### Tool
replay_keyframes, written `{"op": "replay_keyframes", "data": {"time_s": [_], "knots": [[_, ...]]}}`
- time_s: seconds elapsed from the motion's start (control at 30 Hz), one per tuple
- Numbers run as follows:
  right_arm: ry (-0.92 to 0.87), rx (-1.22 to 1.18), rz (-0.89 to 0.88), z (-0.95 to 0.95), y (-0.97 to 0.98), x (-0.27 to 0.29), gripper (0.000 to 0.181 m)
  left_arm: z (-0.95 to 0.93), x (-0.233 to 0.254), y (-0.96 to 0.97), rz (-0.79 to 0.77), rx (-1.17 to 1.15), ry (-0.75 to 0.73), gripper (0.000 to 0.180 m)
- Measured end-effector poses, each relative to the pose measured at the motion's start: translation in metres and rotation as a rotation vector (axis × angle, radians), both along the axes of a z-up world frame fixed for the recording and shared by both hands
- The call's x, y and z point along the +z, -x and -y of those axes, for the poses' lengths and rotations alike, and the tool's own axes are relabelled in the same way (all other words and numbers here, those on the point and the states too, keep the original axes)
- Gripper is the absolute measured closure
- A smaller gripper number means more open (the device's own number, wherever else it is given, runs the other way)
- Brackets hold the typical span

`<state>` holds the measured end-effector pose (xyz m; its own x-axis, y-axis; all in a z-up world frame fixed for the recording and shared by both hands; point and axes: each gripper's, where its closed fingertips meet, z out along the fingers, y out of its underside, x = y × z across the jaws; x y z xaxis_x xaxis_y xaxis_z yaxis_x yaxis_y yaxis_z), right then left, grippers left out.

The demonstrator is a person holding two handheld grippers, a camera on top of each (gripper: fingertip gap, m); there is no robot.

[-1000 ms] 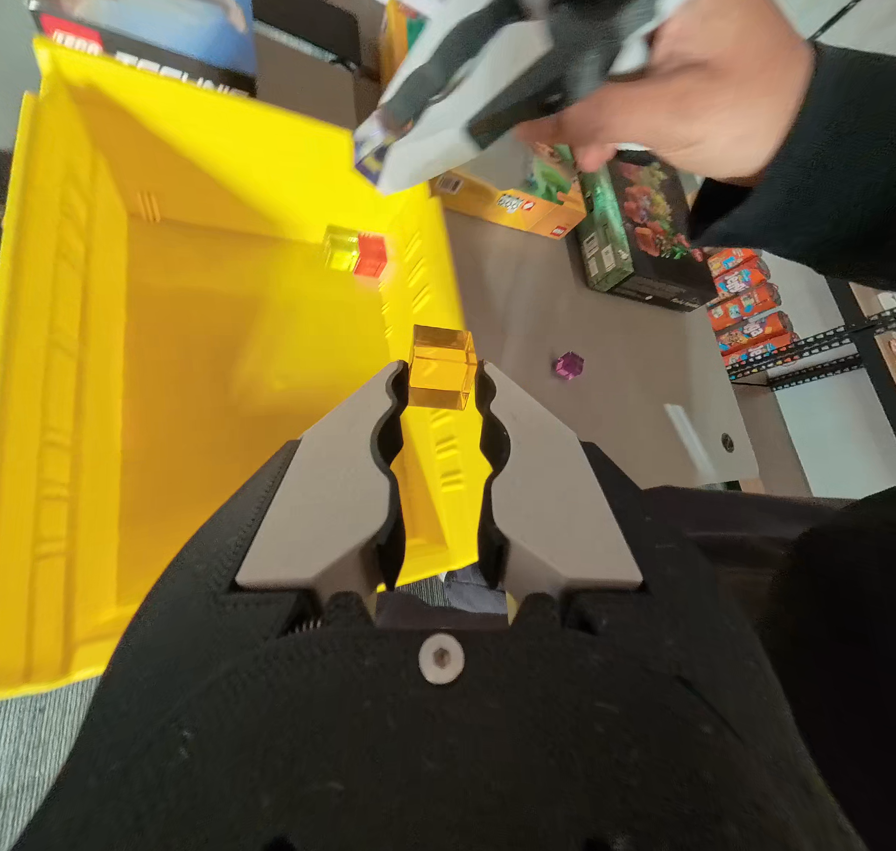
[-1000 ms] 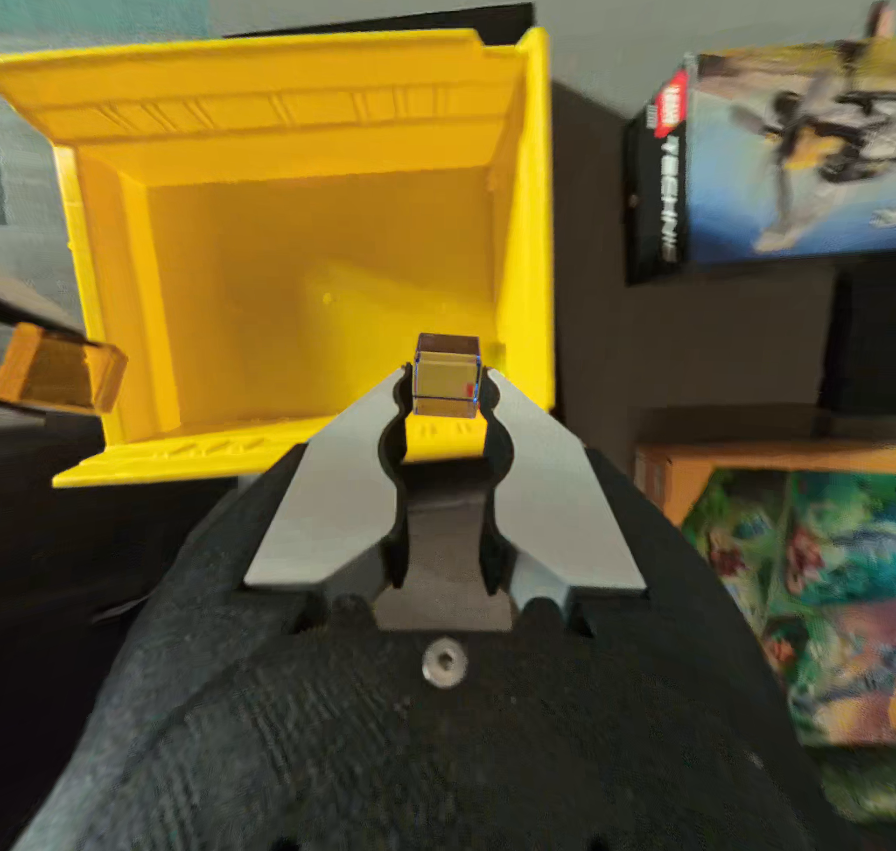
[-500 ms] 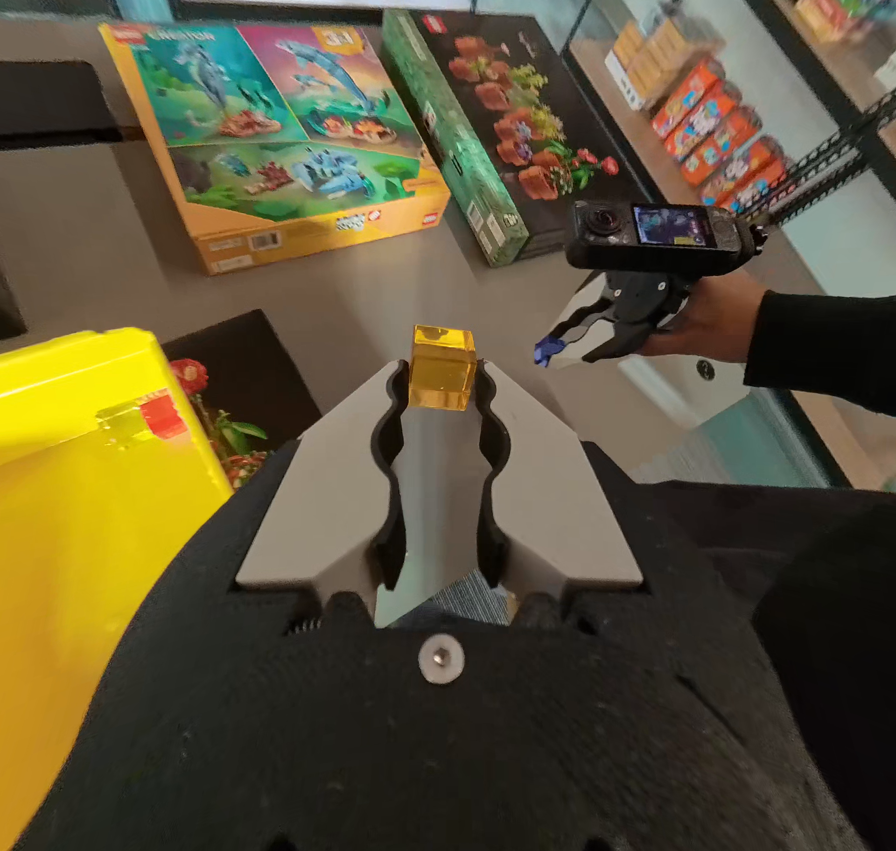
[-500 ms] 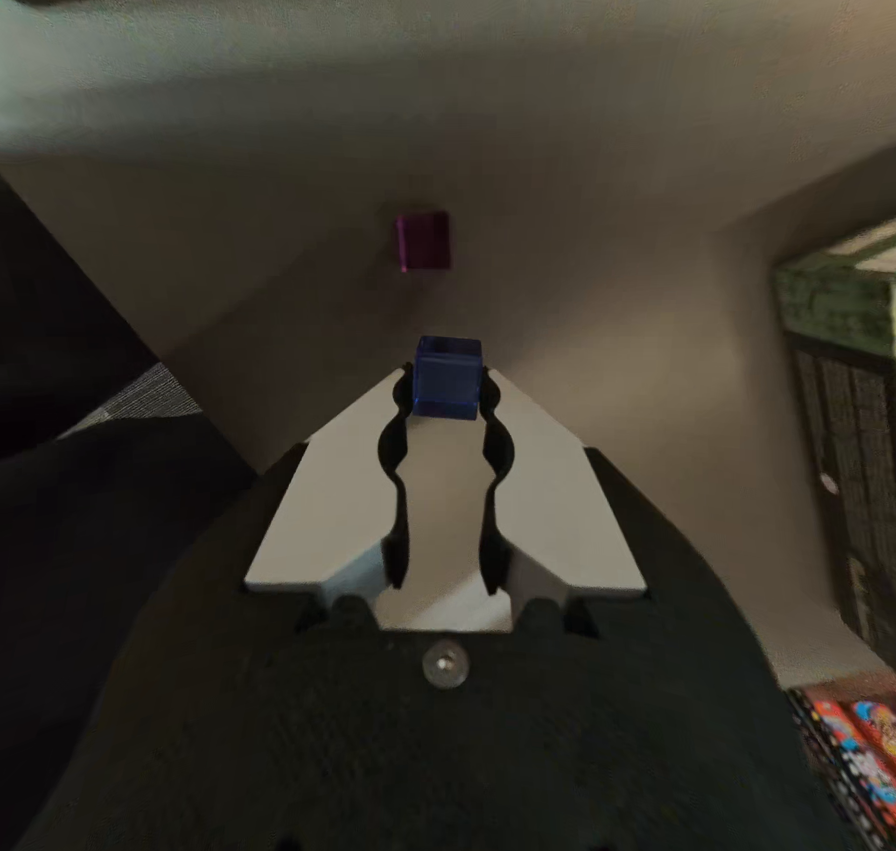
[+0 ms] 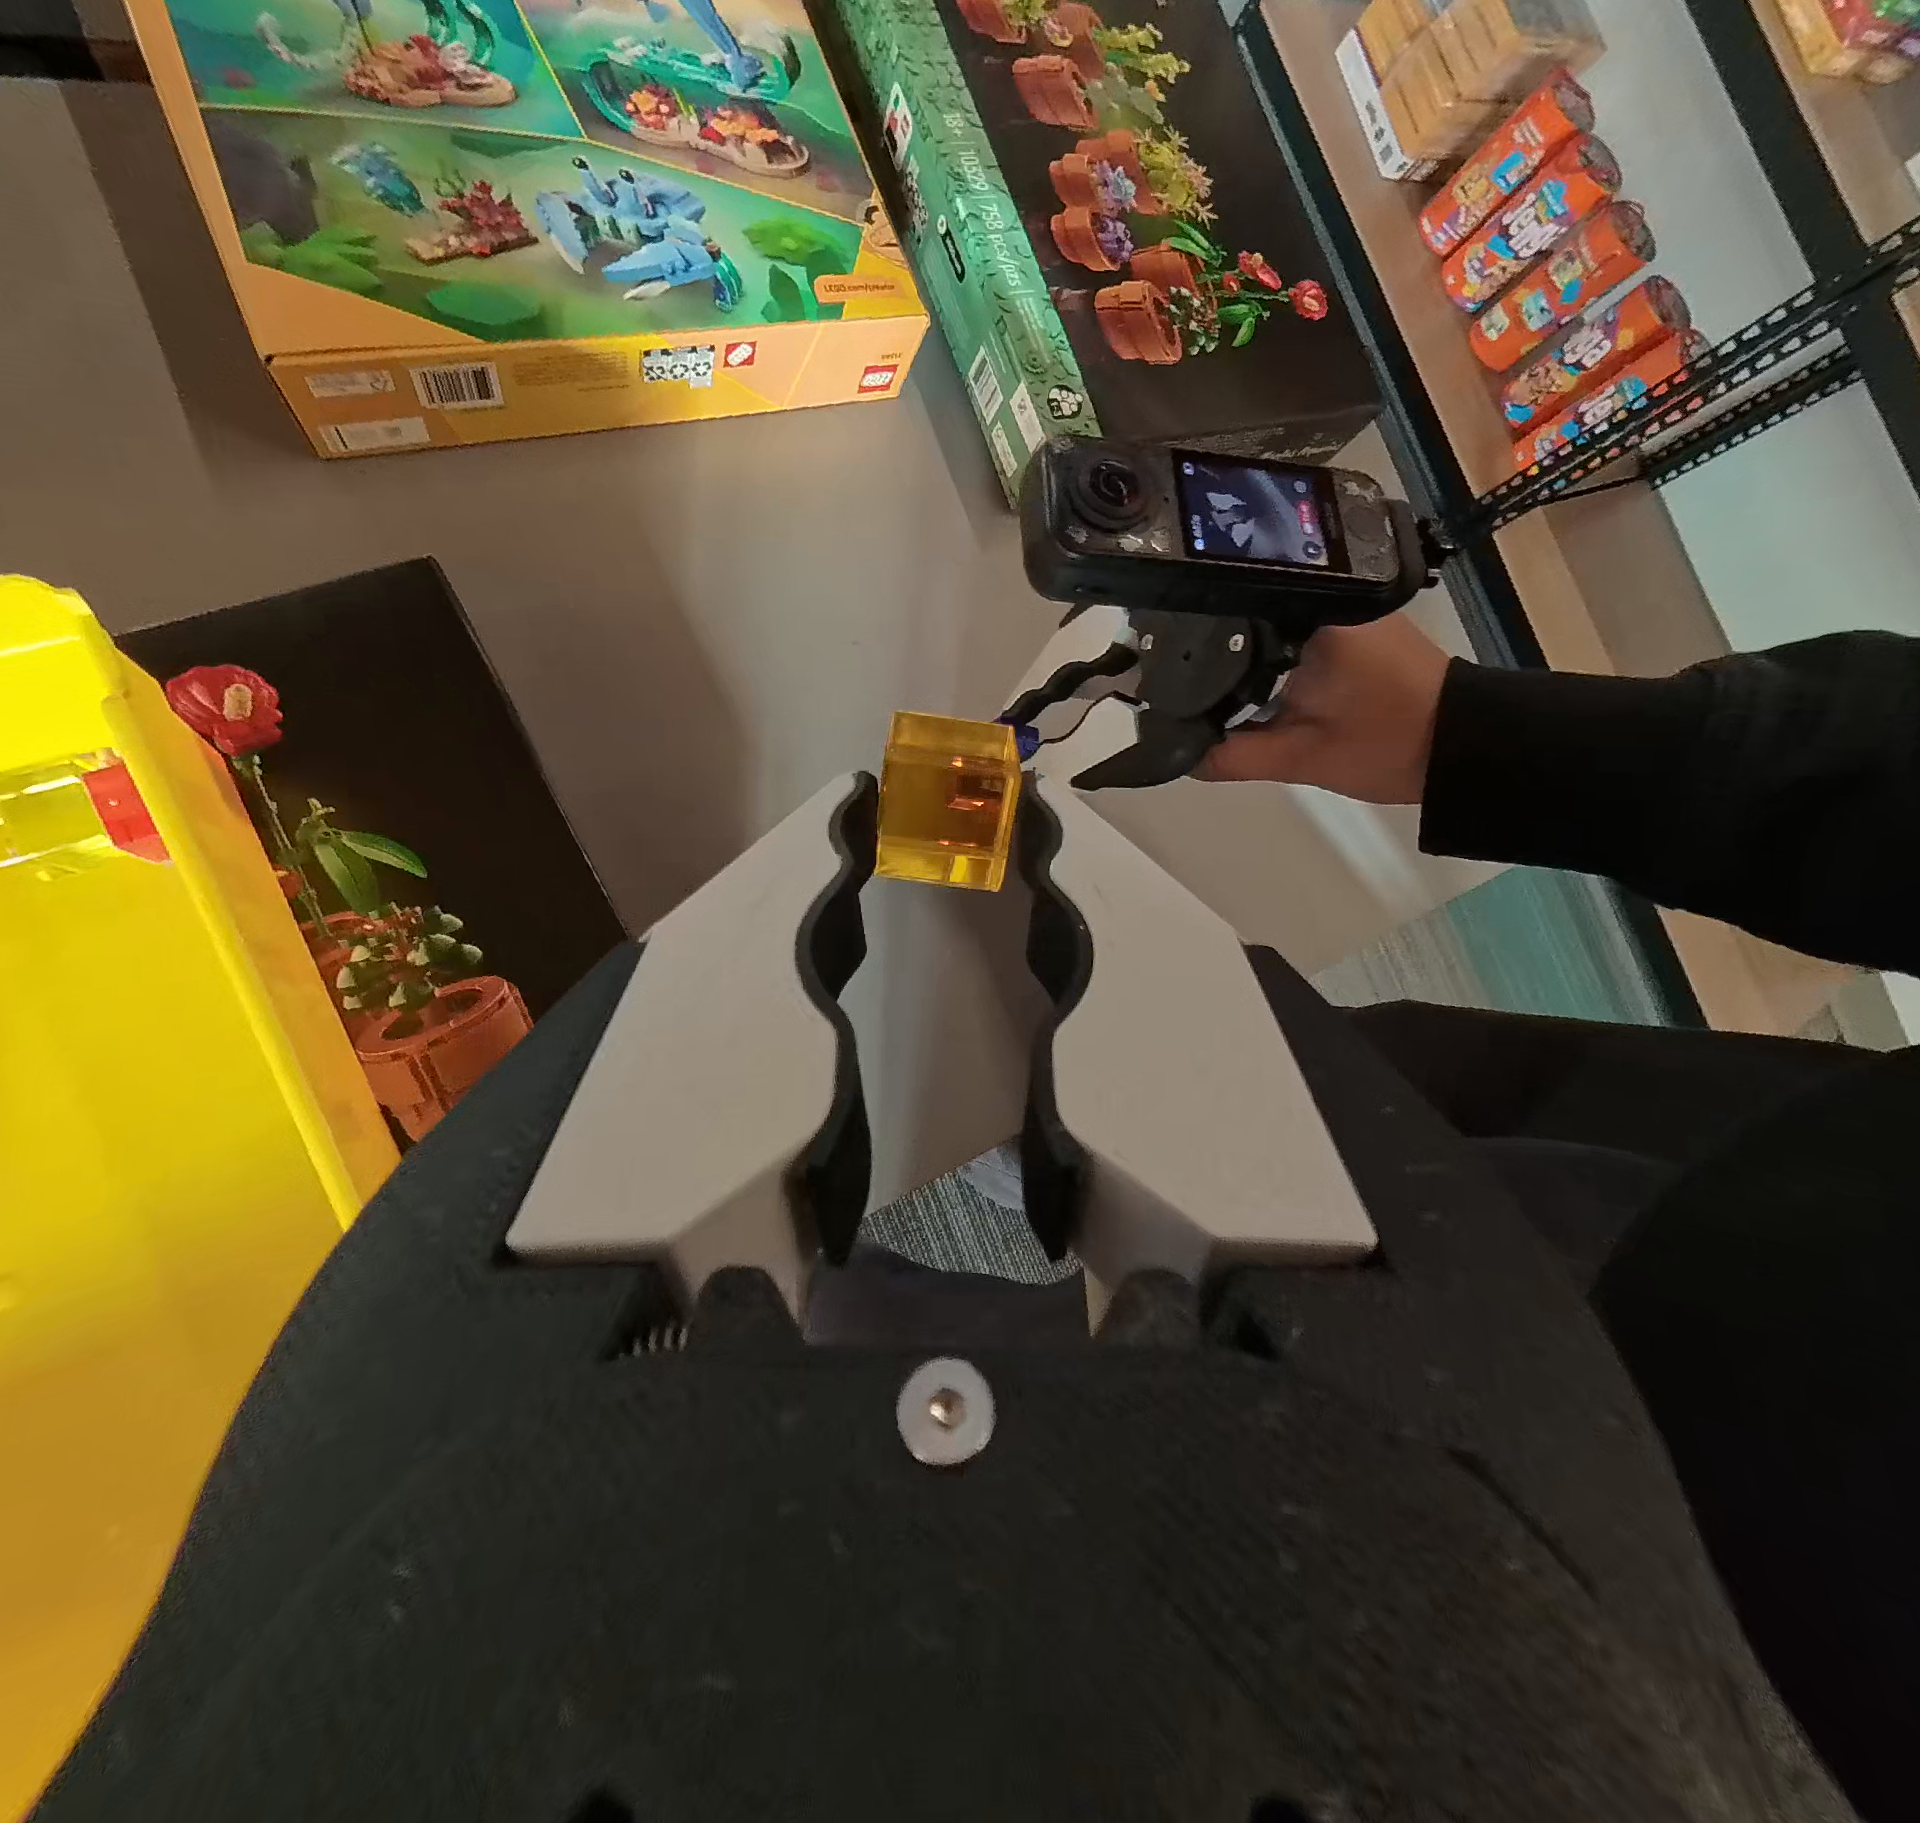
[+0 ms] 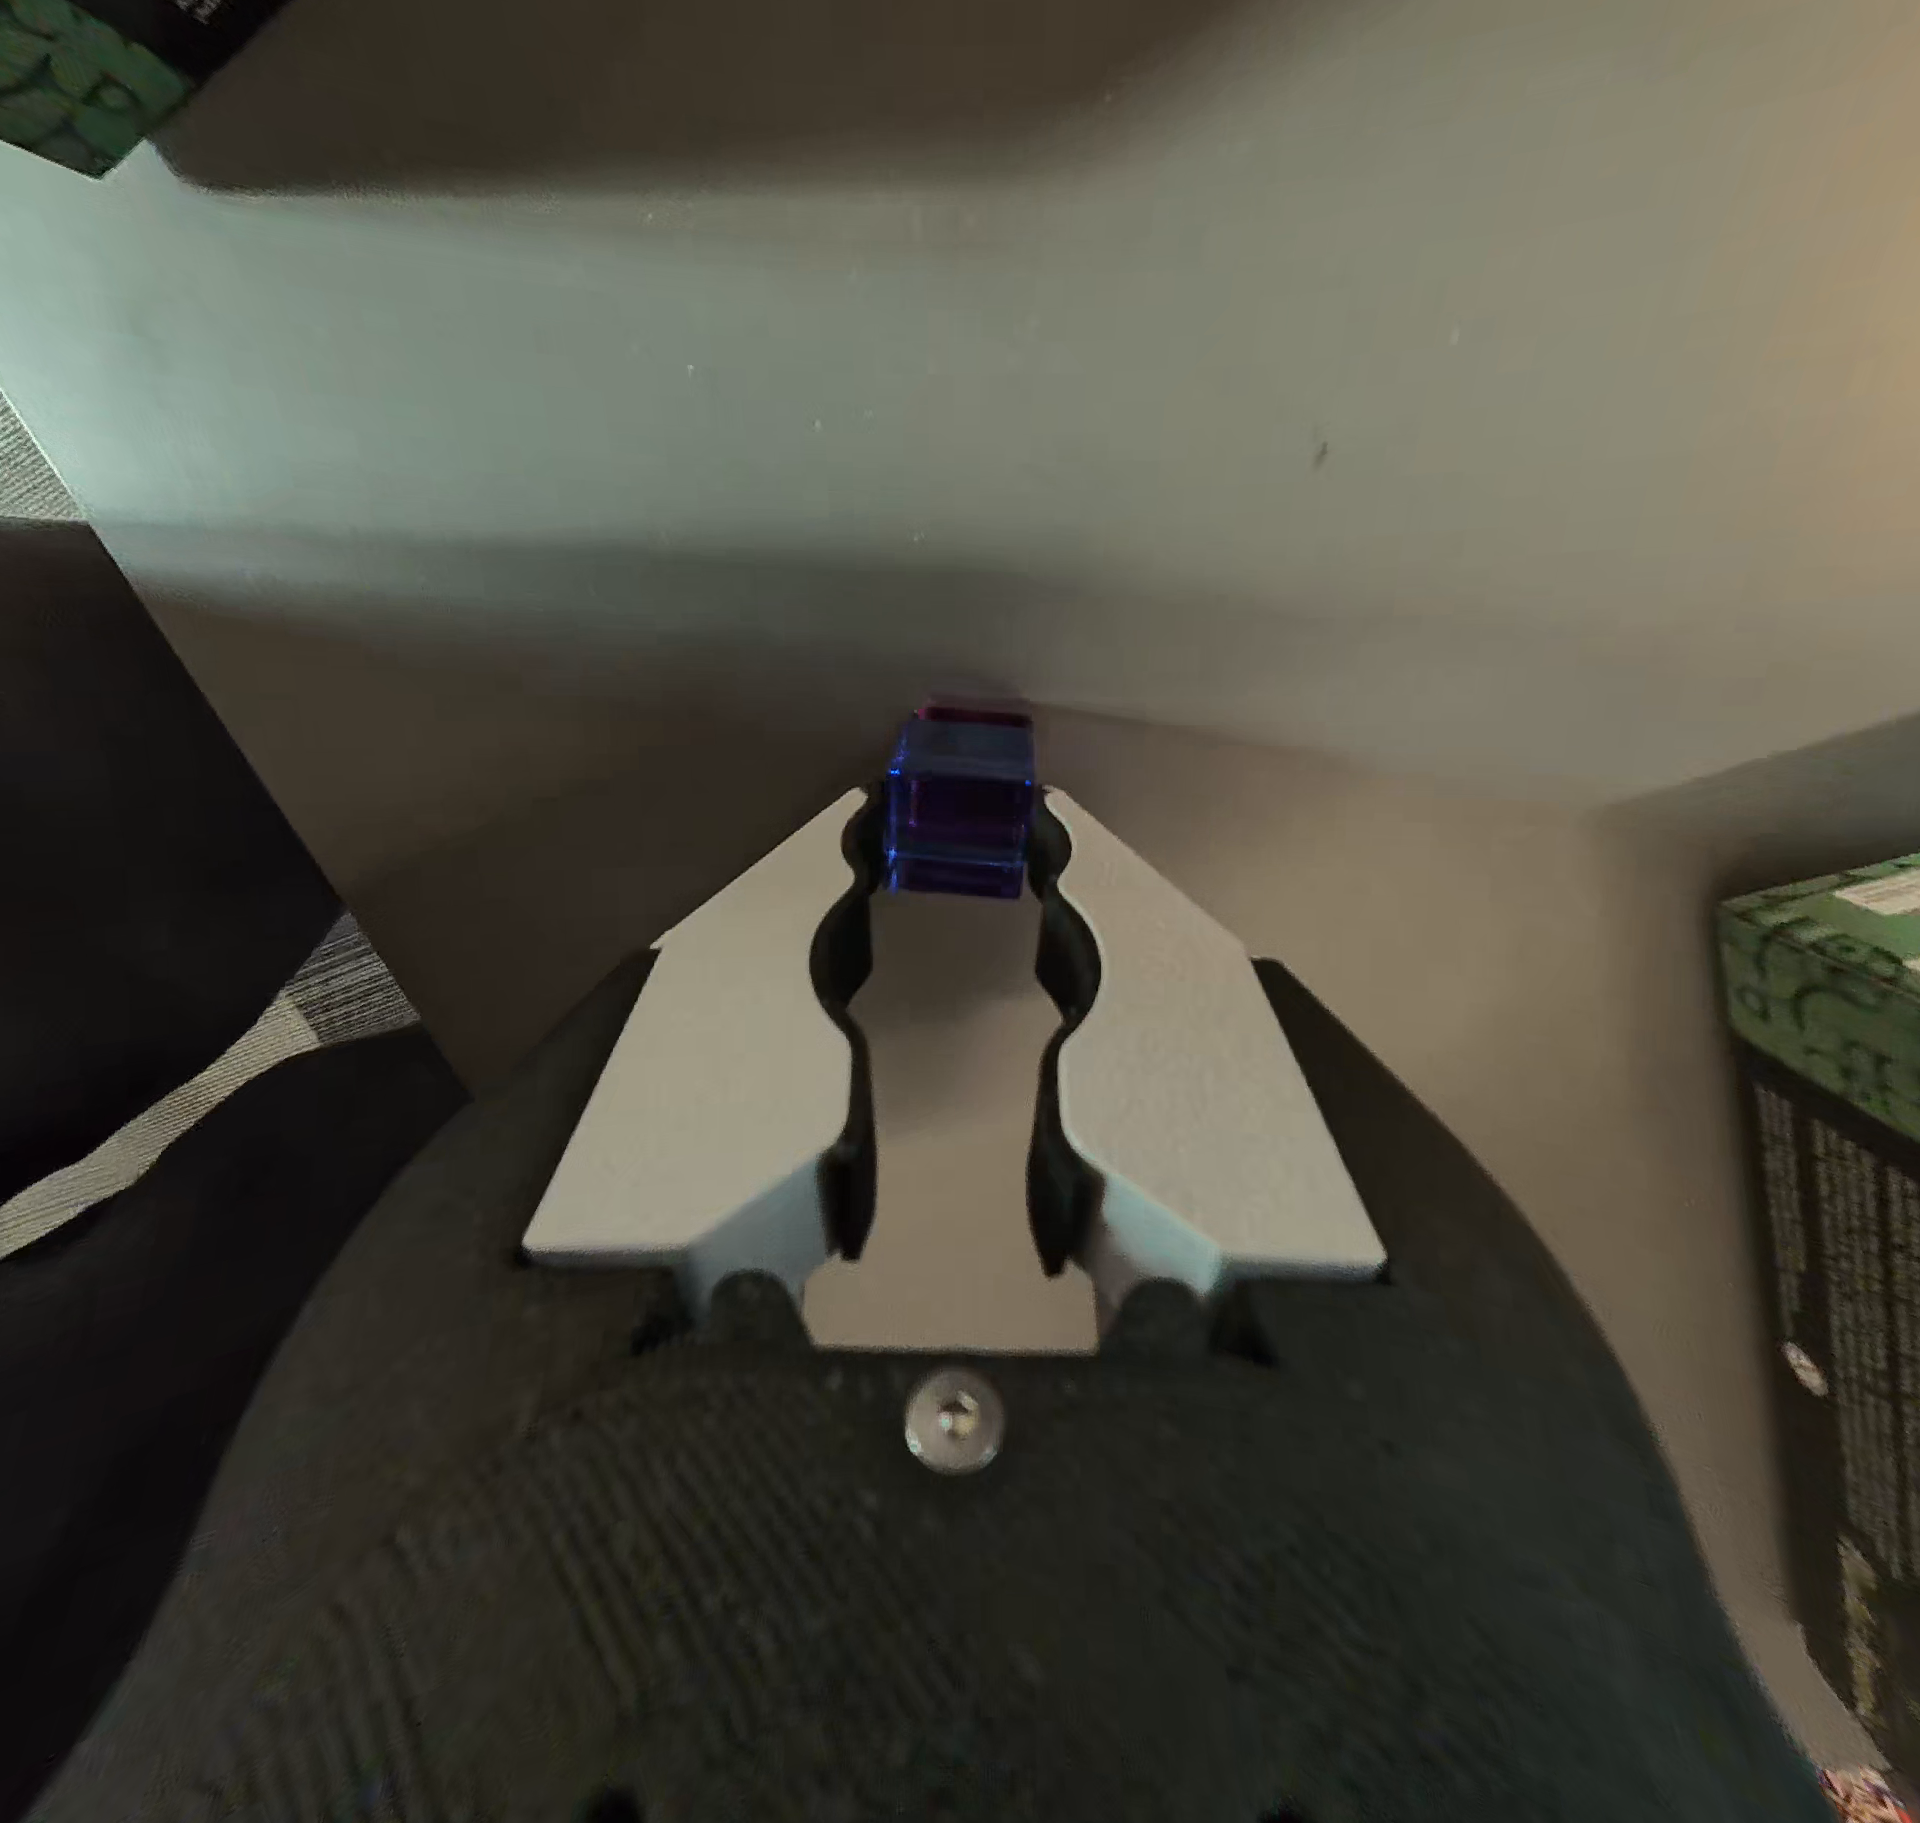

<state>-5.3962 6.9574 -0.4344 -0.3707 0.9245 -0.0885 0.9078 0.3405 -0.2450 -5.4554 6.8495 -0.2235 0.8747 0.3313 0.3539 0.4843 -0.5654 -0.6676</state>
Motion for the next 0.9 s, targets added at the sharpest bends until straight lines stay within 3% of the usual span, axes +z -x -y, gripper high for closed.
{"op": "replay_keyframes", "data": {"time_s": [0.13,0.37,0.7,0.9], "knots": [[-0.009,0.016,0.007,0.003,0.002,-0.003,0.154,-0.001,-0.002,-0.005,0.001,-0.009,0.004,0.156],[-0.022,-0.03,-0.013,-0.009,-0.008,0.016,0.131,-0.017,-0.015,-0.022,0.048,-0.076,-0.004,0.156],[0.094,-0.343,-0.009,-0.038,-0.101,0.045,0.133,-0.089,-0.142,-0.062,0.053,-0.297,0.116,0.156],[0.142,-0.478,-0.003,-0.061,-0.152,0.049,0.142,-0.113,-0.169,-0.065,-0.025,-0.363,0.151,0.155]]}}
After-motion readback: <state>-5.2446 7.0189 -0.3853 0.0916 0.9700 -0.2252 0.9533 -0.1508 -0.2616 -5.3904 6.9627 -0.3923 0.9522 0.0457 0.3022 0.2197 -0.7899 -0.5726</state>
